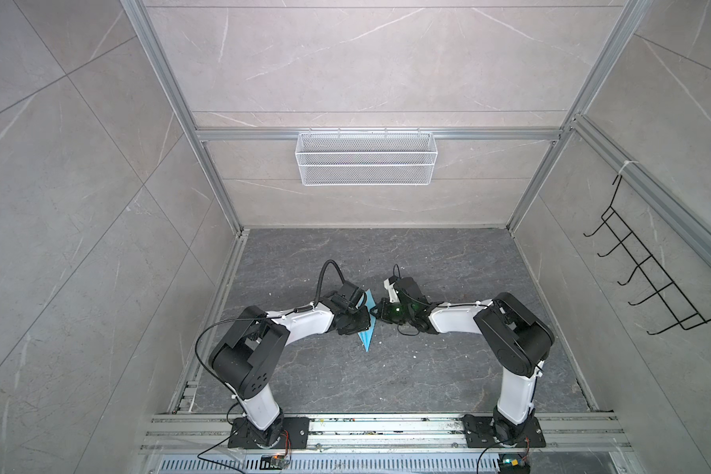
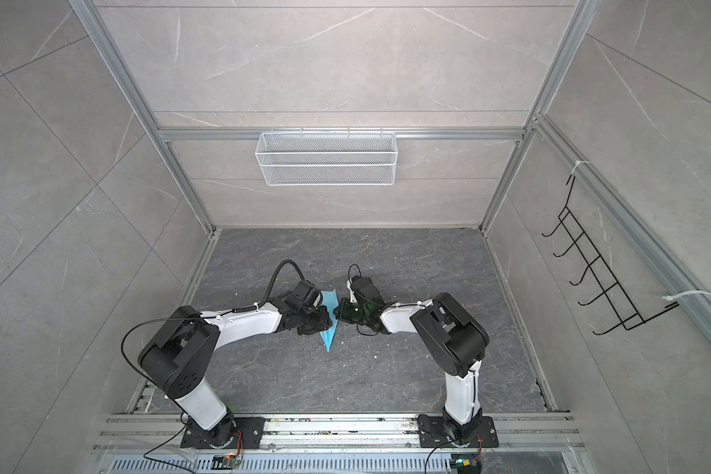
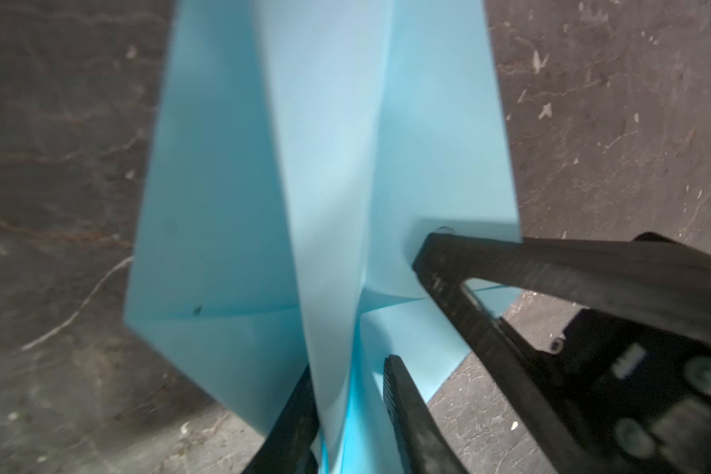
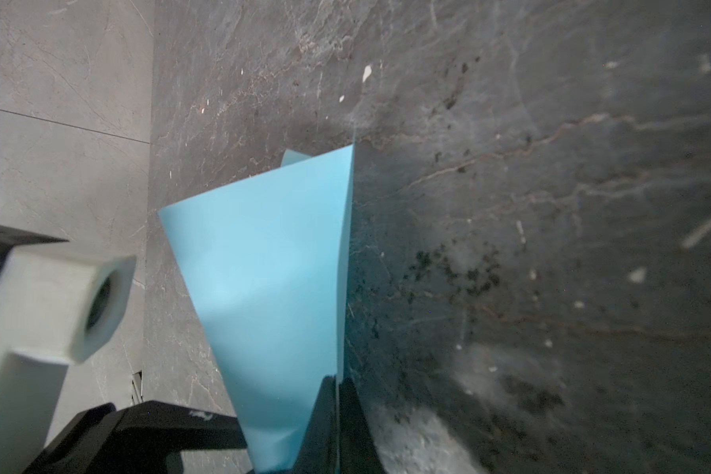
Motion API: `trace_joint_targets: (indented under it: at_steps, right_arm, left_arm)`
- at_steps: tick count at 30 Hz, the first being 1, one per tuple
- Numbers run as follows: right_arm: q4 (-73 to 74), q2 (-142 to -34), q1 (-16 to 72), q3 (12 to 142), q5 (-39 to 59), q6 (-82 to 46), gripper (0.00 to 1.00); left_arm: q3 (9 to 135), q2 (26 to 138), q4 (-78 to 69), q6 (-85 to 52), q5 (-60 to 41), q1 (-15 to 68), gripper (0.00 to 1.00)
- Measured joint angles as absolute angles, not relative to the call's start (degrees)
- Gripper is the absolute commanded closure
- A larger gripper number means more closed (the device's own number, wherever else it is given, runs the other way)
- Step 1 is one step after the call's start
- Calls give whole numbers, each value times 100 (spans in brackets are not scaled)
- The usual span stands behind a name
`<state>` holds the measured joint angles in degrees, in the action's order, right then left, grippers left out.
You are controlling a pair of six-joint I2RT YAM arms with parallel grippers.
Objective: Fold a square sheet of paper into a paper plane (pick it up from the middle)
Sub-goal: 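Hold the plane with the left gripper while the right gripper opens and withdraws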
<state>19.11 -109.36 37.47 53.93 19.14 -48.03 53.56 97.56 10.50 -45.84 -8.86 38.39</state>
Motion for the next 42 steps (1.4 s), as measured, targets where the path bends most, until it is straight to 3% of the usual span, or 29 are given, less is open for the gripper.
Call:
trace_joint_targets:
  at_steps: [7,12,15,25,42]
  right_arm:
    - [1726,-10925,3736,5393,1870,-4707,70]
    - [1304,-10565,3686,5367,1570,-4493,47]
    - [1028,-10099,3658,5330,1223,-4307,41]
    - [373,-9389,3651,5194,331,-3979,40]
    - [82,-9386,3651,5162,169,-3981,42]
  left_arm:
    - [5566,9786,1374,-4447,-711,3839,95]
    - [5839,9786,1992,-4180,-401,3859,97]
    - [6060,9778,2545,-3909,-128,3859,97]
    - [6541,9850,3828,-3415,681,3859,91]
    - [6611,10481,3922,-3433,740,3861,79]
